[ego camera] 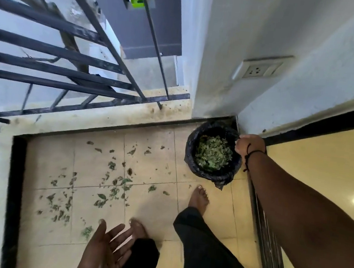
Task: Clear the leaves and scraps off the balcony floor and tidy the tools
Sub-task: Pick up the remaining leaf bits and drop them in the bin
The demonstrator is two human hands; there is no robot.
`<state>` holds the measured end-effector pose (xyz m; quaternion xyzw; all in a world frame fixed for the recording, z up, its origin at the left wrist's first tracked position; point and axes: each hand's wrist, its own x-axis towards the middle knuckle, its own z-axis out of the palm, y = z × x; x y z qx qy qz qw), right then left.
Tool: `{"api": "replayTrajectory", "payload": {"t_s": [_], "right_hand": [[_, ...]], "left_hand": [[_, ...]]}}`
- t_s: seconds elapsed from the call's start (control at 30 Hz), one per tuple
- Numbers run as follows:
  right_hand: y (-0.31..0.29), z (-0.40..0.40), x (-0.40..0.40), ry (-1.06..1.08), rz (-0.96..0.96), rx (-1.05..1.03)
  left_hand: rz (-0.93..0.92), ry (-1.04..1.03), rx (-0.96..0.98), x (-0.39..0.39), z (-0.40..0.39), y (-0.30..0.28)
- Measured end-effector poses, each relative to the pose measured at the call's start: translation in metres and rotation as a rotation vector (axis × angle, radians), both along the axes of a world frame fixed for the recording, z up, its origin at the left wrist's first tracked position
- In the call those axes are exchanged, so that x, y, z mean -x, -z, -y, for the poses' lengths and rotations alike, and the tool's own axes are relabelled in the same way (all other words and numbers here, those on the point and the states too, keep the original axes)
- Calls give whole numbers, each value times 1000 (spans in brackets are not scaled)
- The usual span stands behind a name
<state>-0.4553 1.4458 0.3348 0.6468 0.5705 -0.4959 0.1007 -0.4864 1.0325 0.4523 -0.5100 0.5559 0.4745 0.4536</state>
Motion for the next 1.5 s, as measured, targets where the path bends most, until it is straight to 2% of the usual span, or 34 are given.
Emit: {"api": "replayTrajectory", "payload": {"t_s": [0.1,0.17,0.23,0.3,0.37,0.4,0.47,0.57,0.67,0.77,0.93,1.0,1.1,1.23,1.3,1.4,1.5], "right_hand": [[-20,19,-11,-49,-48,-21],[-44,44,-23,-135,-42,-64],[-72,73,-39,-242,-41,-91],[-97,102,-56,-314,-94,-61],[-120,130,-67,-247,-145,18],[-128,140,-71,-168,-167,82],[-150,166,-77,-29,-214,217],[-175,209,-83,43,-239,310],[-187,266,-94,-16,-271,331],[-192,323,-104,-153,-248,349],[-224,419,-111,-527,-207,240],[-243,458,-116,-698,-203,224],[-267,509,-118,-932,-184,148],[-298,562,-120,-1229,-220,73],[-309,580,-115,-1516,-226,-82],[-316,596,-105,-1954,-185,-500],[-313,605,-93,-2155,-129,-706]], "left_hand": [[-41,45,-5,-17,17,-22],[-97,170,15,-28,28,-36],[-174,376,43,-35,37,-45],[-292,680,91,-42,52,-50],[-401,996,135,-49,69,-57],[-424,1091,141,-52,74,-59],[-486,1161,136,-65,95,-66],[-558,1120,95,-101,137,-80],[-589,1041,105,-157,217,-94],[-500,983,215,-219,314,-96],[-401,814,455,-331,462,-92],[-352,784,481,-358,497,-93],[-344,781,462,-370,518,-92],[-473,811,464,-353,511,-99],[-543,849,496,-337,504,-107],[-654,919,549,-311,495,-116],[-701,1005,574,-285,490,-126]]}}
